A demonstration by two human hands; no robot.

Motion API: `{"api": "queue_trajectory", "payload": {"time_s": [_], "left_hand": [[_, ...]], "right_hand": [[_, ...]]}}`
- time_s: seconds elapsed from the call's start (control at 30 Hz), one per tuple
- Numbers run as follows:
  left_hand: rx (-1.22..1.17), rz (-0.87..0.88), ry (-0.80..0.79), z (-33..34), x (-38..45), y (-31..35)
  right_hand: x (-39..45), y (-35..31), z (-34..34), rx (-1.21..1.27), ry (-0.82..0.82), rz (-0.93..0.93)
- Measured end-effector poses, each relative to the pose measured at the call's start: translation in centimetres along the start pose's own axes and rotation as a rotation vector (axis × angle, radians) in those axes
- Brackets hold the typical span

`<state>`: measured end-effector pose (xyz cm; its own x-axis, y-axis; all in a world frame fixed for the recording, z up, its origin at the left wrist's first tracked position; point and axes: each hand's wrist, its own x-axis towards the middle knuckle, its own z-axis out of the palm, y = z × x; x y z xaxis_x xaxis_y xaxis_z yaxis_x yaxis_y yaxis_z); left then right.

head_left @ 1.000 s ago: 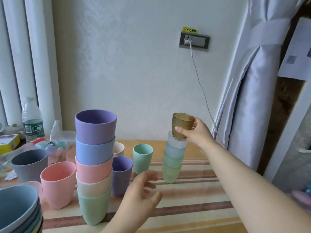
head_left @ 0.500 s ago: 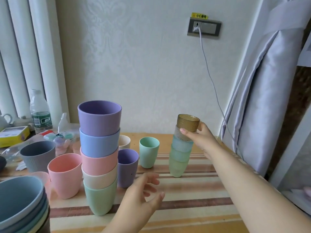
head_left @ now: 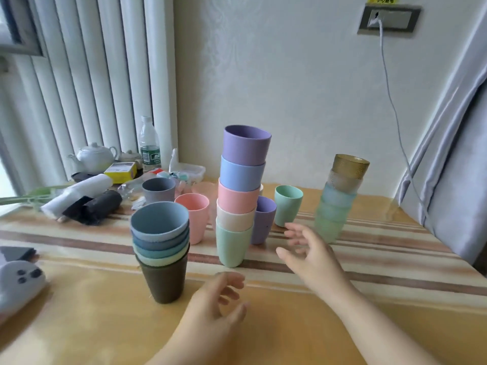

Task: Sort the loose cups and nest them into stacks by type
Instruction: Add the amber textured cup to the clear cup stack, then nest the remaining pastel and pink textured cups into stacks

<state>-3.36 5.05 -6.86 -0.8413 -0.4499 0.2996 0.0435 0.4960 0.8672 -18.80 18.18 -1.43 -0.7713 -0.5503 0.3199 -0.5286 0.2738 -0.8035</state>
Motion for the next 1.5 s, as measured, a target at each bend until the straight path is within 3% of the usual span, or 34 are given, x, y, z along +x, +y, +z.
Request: {"api": "queue_trajectory", "payload": {"time_s": [0.27,0.43,0.53,0.67,0.77,1.17,1.5], "left_hand": [[0.003,-0.075,0.385,-7.1,-4.3,-1.4],[0.078,-0.092,0.528,-10.1,-3.3,-1.4],[0.075,-0.076,0.454,-11.2,-1.8,-1.3],[-0.133,-0.119,0.243,-11.9,-0.2,-1.9],[-0.212,-0.130,0.179,-11.8,0.3,-2.0],[-0.195,-0.169,0.348,-13.4,2.2,-2.5],[-0.127,-0.191,0.501,-19.5,4.6,-4.5]], "right_hand": [[-2.5,-4.6,8.4,0.046,-0.299,-0.057],[-2.2,-7.1,11.7,0.060,-0.385,-0.097],[-1.9,-7.9,12.6,0.098,-0.388,-0.084],[-1.8,-8.1,12.9,0.136,-0.385,-0.077],[-1.9,-7.9,12.5,0.151,-0.402,-0.080],[-1.5,-5.8,10.8,0.011,-0.362,-0.082],[0.6,-6.7,15.5,0.033,-0.434,-0.061]]}}
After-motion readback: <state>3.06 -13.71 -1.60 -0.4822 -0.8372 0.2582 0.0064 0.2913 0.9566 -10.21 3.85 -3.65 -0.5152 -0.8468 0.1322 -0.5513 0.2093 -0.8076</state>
